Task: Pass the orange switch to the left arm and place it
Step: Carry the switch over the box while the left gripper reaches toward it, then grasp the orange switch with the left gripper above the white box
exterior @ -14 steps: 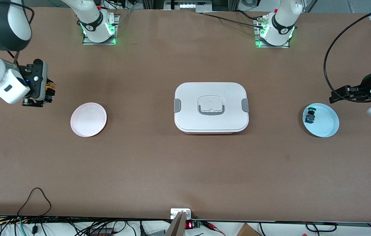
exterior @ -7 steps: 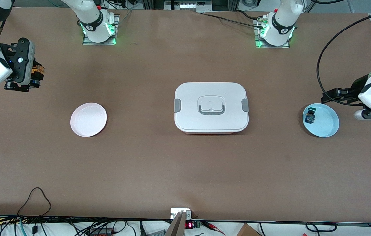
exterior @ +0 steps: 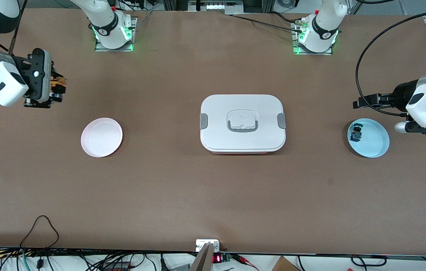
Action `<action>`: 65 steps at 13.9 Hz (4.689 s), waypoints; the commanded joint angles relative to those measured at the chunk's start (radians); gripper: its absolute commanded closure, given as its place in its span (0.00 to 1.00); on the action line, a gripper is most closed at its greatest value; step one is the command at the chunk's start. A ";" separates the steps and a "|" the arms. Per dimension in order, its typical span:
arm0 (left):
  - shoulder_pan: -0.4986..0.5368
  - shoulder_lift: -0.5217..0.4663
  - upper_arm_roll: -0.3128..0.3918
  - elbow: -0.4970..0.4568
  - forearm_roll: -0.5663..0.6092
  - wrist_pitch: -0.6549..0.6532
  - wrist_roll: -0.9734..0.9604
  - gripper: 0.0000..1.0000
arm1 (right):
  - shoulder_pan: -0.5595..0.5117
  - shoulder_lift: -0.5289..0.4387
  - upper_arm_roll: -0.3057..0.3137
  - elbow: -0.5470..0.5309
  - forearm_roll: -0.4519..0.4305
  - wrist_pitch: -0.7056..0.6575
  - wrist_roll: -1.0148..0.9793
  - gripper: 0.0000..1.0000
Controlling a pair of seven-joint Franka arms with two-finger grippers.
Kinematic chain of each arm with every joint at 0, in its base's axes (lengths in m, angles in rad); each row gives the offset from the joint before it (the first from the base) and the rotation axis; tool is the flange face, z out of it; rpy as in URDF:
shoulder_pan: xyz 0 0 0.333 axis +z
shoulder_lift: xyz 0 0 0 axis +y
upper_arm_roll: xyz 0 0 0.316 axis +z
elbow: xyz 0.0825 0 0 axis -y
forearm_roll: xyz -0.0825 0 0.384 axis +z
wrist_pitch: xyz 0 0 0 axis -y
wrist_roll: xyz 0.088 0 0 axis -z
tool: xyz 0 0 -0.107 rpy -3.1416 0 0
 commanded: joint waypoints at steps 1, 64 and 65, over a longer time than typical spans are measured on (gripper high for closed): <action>0.002 0.005 -0.007 0.021 -0.030 -0.021 0.003 0.00 | -0.005 0.023 0.003 -0.008 0.145 -0.018 -0.023 0.99; -0.197 0.045 -0.024 -0.476 -1.397 0.145 0.438 0.02 | 0.676 0.404 -0.006 0.051 1.789 0.950 -0.432 0.99; -0.197 0.045 -0.024 -0.476 -1.397 0.145 0.438 0.03 | 0.676 0.404 -0.006 0.051 1.789 0.950 -0.432 0.99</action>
